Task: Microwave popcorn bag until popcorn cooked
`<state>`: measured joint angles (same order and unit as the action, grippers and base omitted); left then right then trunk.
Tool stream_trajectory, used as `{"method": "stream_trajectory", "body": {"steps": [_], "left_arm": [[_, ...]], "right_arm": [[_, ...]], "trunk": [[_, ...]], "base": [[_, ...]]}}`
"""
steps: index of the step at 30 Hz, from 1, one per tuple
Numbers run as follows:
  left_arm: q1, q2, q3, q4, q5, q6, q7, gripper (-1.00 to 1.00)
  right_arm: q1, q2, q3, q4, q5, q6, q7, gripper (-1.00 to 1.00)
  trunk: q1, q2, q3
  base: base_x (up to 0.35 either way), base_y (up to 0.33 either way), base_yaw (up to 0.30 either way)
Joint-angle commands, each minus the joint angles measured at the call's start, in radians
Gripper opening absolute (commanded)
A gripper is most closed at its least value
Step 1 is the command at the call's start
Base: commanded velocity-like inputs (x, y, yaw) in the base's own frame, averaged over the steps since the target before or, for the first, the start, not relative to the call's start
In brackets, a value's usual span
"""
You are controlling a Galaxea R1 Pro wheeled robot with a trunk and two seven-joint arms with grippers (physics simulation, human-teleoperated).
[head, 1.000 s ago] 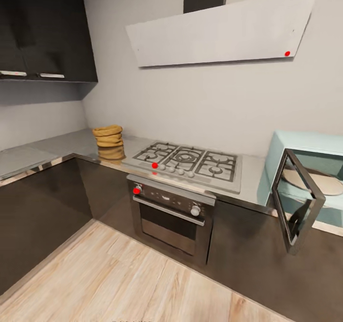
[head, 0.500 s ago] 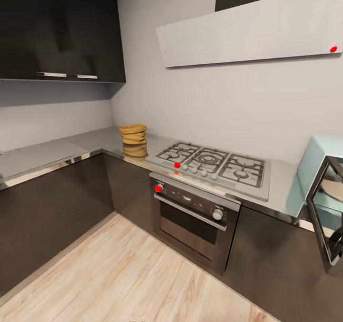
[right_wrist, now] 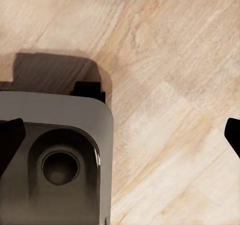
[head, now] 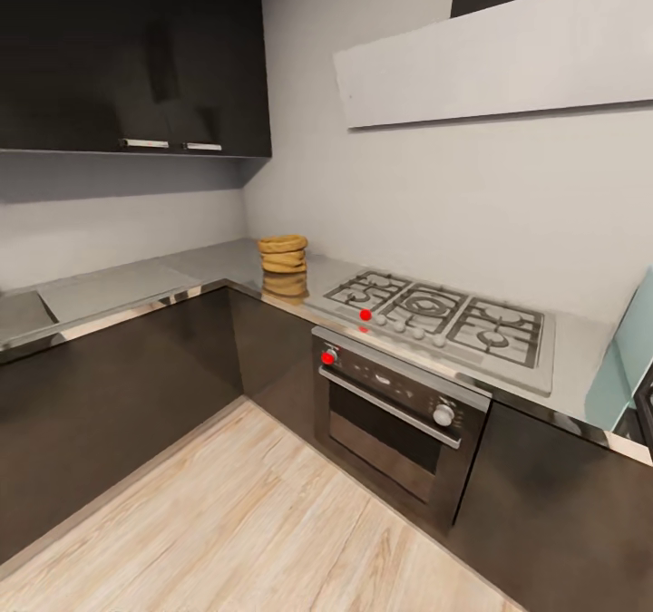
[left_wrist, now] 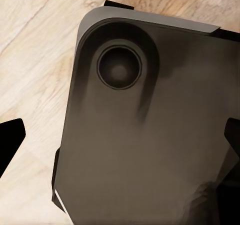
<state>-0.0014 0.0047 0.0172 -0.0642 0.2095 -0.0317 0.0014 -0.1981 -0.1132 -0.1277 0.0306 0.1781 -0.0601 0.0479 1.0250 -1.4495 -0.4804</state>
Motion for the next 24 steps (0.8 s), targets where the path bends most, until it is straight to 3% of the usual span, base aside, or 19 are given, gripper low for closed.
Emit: {"method": "stream_trajectory", "body": {"steps": [1, 15, 24], "left_arm": [[0.0, 0.0, 0.001, 0.0, 0.005, -0.002, 0.0, 1.0], [0.0, 0.003, -0.001, 0.0, 0.004, -0.001, -0.01, 1.0], [0.0, 0.003, -0.002, 0.001, 0.002, -0.001, -0.012, 1.0]], "right_arm": [[-0.001, 0.0, -0.008, 0.003, 0.01, -0.005, 0.002, 1.0], [-0.001, 0.0, -0.001, 0.003, 0.017, 0.003, 0.0, 1.0], [-0.001, 0.0, -0.001, 0.003, 0.019, 0.003, 0.001, 1.0]], "trunk": [[0.0, 0.0, -0.001], [0.0, 0.0, -0.001], [0.0, 0.0, -0.001]], "base": [[0.0, 0.0, 0.008], [0.003, 0.001, 0.001], [0.252, 0.126, 0.0]]}}
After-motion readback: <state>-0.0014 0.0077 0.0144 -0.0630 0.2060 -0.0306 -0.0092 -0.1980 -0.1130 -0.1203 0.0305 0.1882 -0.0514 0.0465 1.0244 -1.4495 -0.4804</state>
